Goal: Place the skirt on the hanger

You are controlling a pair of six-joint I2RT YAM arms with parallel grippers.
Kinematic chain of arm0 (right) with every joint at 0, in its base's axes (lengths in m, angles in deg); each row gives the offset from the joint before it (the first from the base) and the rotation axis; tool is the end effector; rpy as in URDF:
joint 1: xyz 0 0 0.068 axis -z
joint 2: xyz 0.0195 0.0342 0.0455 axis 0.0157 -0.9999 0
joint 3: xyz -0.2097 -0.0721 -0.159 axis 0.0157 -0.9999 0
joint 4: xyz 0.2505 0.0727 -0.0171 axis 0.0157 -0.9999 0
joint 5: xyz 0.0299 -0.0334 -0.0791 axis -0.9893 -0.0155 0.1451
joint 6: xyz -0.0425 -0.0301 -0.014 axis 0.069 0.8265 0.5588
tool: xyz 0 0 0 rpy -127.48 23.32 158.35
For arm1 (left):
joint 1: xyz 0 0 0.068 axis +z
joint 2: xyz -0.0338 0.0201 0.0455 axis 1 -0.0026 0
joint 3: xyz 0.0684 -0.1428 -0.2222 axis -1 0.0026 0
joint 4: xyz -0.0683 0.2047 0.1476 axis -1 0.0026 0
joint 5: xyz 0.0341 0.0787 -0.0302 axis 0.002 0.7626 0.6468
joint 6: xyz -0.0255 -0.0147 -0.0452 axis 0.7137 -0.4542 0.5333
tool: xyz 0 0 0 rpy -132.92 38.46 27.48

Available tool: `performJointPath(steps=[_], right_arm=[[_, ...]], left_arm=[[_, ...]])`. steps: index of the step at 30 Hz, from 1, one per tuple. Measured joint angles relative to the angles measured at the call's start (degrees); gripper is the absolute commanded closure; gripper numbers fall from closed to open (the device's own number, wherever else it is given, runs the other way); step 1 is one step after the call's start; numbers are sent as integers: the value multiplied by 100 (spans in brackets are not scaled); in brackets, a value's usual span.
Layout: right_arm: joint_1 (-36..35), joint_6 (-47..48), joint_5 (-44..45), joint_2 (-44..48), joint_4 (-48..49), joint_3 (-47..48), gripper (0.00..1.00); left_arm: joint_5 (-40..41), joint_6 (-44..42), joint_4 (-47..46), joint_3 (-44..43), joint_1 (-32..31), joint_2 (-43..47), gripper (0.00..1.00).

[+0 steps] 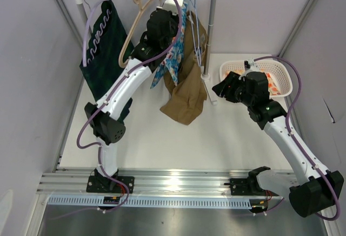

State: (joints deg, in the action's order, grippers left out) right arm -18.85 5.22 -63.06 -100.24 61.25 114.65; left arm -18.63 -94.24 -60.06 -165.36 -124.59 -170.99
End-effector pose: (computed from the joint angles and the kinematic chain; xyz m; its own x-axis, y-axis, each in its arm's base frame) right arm 0.2337 0.0887 0.3532 -0.5492 0.3823 -0.7431 -0.1742 0.8173 0.5492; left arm 0.3786 -0.2428 0.4909 0.0934 0.1503 -0.9842 0.1198 0.9797 0.1610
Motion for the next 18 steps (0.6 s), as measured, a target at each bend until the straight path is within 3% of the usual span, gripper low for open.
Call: performJointPath(steps=[11, 18], right_arm=[[0, 0, -15, 0, 111, -70, 46], [2, 0, -15, 0, 109, -107, 46]], left_arm=[[-251, 92, -22, 190, 0, 122, 99], [-341, 175, -9, 221, 0, 153, 75]])
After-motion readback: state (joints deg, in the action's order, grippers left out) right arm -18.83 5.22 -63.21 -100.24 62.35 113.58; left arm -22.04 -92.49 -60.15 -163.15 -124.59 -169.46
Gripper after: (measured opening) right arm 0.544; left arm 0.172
